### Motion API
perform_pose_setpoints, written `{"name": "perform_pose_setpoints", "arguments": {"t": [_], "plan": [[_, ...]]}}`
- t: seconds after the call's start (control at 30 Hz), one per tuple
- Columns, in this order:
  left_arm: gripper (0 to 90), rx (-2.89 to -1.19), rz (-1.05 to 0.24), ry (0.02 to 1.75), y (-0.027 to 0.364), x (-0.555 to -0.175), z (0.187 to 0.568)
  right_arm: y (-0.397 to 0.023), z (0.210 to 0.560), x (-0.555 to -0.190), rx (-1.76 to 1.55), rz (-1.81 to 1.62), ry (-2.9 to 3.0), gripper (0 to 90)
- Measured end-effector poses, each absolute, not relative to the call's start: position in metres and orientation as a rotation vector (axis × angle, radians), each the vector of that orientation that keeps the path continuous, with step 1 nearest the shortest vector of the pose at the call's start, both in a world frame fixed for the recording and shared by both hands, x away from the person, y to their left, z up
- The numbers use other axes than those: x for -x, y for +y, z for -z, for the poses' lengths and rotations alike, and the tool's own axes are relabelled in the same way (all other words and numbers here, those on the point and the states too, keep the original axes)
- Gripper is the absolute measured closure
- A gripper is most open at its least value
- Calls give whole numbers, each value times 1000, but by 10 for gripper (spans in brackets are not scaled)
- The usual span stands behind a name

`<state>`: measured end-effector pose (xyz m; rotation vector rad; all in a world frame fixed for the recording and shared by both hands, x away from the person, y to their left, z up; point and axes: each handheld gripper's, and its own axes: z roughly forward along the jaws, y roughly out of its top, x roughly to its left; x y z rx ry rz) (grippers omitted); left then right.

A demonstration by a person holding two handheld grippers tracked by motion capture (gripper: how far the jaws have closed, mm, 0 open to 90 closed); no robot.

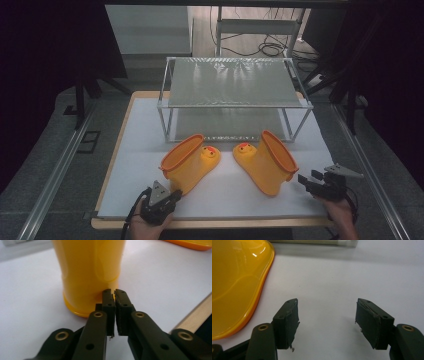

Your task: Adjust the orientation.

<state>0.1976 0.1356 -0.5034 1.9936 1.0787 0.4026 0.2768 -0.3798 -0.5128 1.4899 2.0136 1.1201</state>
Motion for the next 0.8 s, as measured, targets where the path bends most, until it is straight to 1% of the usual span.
{"name": "perform_pose_setpoints", "arguments": {"t": [0.13,0.2,0.23,0.27,0.3,0.4,0.43,0.5,0.53,0.6,0.63,0.67,0.7,0.77,0.8], "plan": [[830,-2009,-355,1025,118,-197,501,-379,513,-277,-1492,-1124,2013,347],[781,-2026,-322,983,107,-200,500,-379,513,-278,-1493,-1120,2021,349],[781,-2040,-315,963,101,-202,499,-379,513,-278,-1493,-1120,2021,349],[760,-2051,-310,949,95,-205,498,-379,514,-278,-1492,-1120,2022,349],[714,-2062,-293,937,88,-208,498,-379,513,-278,-1485,-1124,2025,351],[675,-2098,-281,915,76,-216,500,-379,513,-278,-1482,-1130,2021,353],[633,-2112,-267,909,72,-219,502,-379,513,-277,-1483,-1134,2020,359],[622,-2125,-253,907,66,-222,505,-380,513,-277,-1486,-1132,2021,362],[598,-2130,-241,906,64,-223,506,-380,513,-277,-1494,-1129,2020,380],[593,-2125,-240,906,62,-224,509,-381,514,-276,-1489,-1127,2020,397],[588,-2122,-229,906,61,-224,511,-381,513,-275,-1478,-1124,2017,441],[579,-2142,-204,899,60,-225,513,-380,513,-275,-1474,-1128,2020,464],[575,-2142,-204,899,60,-225,513,-380,513,-275,-1474,-1128,2020,464],[569,-2134,-190,907,60,-225,514,-380,512,-274,-1458,-1143,2024,512],[552,-2135,-178,907,59,-225,514,-379,511,-274,-1452,-1151,2035,538]]}}
